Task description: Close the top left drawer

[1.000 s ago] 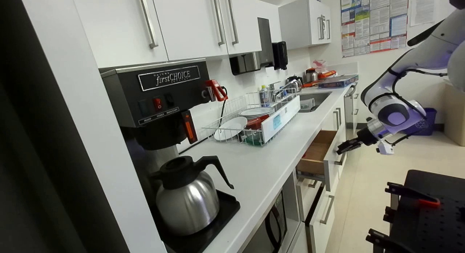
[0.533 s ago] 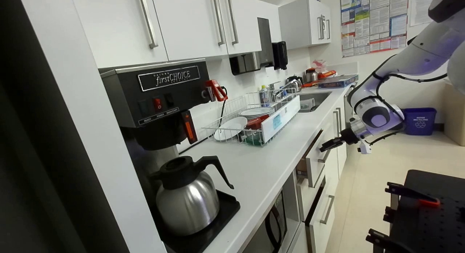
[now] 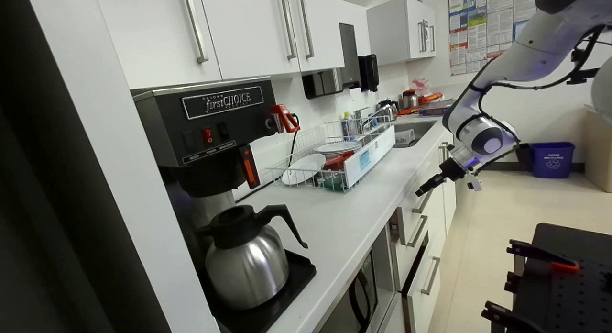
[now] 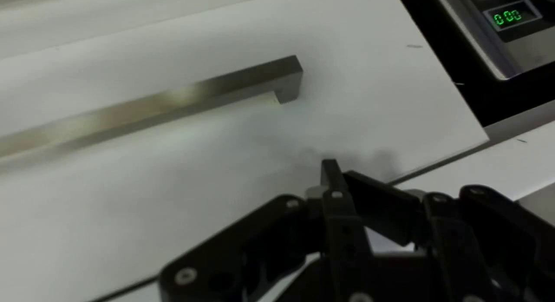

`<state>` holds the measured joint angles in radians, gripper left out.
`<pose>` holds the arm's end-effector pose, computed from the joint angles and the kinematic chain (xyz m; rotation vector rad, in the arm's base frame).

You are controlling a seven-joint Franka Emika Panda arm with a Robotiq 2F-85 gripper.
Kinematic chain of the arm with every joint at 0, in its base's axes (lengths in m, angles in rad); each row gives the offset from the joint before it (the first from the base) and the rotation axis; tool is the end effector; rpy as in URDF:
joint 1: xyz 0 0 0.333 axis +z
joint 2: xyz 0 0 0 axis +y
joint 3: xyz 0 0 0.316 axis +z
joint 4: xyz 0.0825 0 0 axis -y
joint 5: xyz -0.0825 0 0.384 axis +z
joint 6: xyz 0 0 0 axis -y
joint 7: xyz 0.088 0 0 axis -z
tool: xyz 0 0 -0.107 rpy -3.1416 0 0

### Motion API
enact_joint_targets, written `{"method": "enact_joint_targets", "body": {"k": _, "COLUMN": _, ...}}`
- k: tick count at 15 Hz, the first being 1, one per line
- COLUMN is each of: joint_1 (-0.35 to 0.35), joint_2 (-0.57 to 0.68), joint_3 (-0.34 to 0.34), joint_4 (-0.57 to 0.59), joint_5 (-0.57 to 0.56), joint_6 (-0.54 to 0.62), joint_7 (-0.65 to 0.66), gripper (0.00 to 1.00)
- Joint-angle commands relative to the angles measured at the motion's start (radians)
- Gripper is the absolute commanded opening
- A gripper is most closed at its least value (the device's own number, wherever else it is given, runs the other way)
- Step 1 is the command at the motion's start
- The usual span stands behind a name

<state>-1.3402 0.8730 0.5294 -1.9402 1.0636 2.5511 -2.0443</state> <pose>0.3997 -0.4184 0.0661 -2.5209 -0.1108 -1.1108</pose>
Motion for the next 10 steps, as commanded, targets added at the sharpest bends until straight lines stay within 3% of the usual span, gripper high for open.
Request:
{"method": "enact_joint_targets", "body": {"k": 1, "joint_1": 0.008, "joint_2": -0.249, "joint_3": 0.015, "joint_4": -0.203, "joint_5": -0.062, "joint_6": 0.098, "joint_7": 0.068, "gripper": 0.01}}
{"method": "enact_joint_targets", "body": {"k": 5, "joint_1": 0.037, "joint_2": -0.462, "joint_3": -0.002, "joint_4": -0.336, "joint_5": -0.243, "joint_6": 0.116, "joint_7": 0.263, "gripper": 0.01}}
{"method": "enact_joint_targets", "body": {"k": 9, "joint_1": 0.081, "joint_2": -0.67, "joint_3": -0.077, "joint_4": -0.395, "joint_5": -0.521, "joint_6": -0.01, "joint_7": 0.54, "gripper": 0.01}}
{"method": "enact_joint_targets", "body": {"k": 10, "joint_1": 0.183, "joint_2": -0.722, "joint_3": -0.187, "joint_4": -0.385, "joint_5": -0.516, "joint_6": -0.067, "joint_7": 0.547, "gripper": 0.01}}
